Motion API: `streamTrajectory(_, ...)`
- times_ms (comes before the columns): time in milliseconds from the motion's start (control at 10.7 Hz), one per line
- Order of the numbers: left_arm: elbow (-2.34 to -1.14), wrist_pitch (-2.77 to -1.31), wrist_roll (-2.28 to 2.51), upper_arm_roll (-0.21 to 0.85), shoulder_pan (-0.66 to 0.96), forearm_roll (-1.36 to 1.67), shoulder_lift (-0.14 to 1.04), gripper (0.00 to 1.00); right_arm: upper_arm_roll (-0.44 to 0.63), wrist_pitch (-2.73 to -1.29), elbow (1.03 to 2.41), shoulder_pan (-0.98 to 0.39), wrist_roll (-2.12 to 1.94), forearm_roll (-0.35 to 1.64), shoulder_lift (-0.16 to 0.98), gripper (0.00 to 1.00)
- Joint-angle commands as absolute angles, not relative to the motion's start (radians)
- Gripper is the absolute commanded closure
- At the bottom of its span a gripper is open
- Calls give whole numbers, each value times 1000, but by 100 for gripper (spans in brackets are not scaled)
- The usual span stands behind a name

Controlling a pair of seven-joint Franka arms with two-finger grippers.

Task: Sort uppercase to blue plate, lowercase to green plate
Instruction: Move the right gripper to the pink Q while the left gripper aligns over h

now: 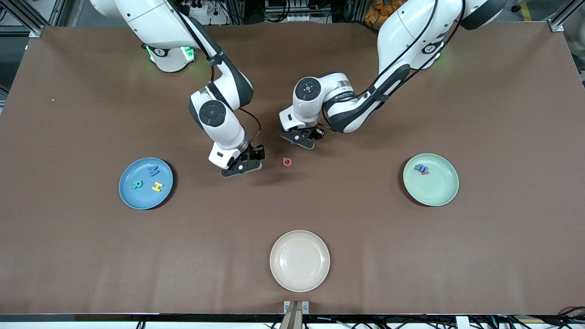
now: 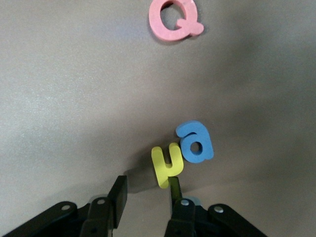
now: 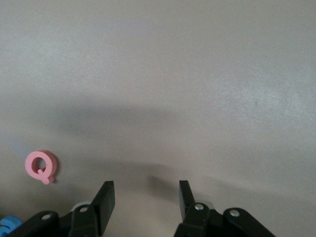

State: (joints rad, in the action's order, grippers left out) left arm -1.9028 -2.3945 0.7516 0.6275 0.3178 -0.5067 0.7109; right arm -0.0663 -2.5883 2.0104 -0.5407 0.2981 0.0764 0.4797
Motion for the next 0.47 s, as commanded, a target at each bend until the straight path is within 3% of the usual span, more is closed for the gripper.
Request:
streamTrajectory(0,-1885,-2404,758,618,333,-532,719,58,-71,-2594,1996,-535,314,71,492,39)
streamTrajectory(373,-1882,-2408,759,617,345,-531,727,58,-69,-2606,1997,-535,314,72,492,38)
